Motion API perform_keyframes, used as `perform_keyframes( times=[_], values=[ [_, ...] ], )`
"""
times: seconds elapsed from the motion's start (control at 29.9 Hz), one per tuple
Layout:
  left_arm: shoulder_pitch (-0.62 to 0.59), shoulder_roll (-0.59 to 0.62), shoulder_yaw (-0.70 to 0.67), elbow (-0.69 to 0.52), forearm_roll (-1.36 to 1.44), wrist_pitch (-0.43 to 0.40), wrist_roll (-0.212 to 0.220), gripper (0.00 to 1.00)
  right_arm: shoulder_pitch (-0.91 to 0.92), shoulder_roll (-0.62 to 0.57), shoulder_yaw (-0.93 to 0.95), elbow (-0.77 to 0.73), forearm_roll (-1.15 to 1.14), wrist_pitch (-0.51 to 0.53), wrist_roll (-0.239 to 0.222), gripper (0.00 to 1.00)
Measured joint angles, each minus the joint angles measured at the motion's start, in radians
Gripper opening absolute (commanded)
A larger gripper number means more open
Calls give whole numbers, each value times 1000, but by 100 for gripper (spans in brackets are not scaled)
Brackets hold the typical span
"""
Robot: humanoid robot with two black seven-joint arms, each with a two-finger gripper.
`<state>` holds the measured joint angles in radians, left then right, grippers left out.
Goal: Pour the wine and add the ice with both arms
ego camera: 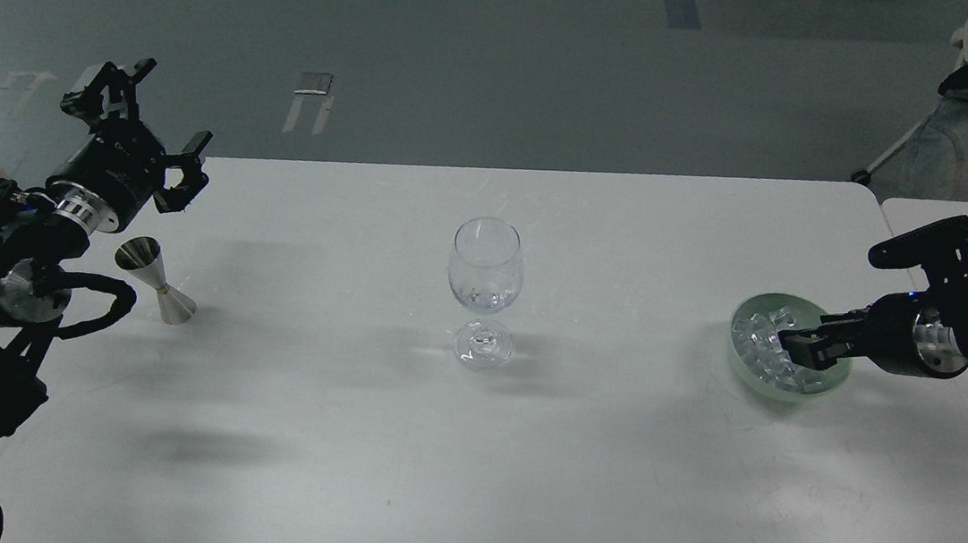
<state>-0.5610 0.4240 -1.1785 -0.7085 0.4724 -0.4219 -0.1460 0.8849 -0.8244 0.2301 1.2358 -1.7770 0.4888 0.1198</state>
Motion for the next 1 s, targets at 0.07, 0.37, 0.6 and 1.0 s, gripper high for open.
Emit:
perform_keyframes(
  times=[0.07,0.37,0.6,1.0],
  values=[
    [0,0,0,0,0,0,0,99,0,6,0,-2,-1,0,0,50],
    [2,-1,1,0,0,0,0,99,-1,23,-1,-13,-2,0,0,44],
    [4,-1,1,0,1,0,0,99,-1,24,-2,-13,0,0,-5,35],
    [2,0,1,0,1,0,1,99,-3,22,-3,-12,7,0,-14,12]
  ],
)
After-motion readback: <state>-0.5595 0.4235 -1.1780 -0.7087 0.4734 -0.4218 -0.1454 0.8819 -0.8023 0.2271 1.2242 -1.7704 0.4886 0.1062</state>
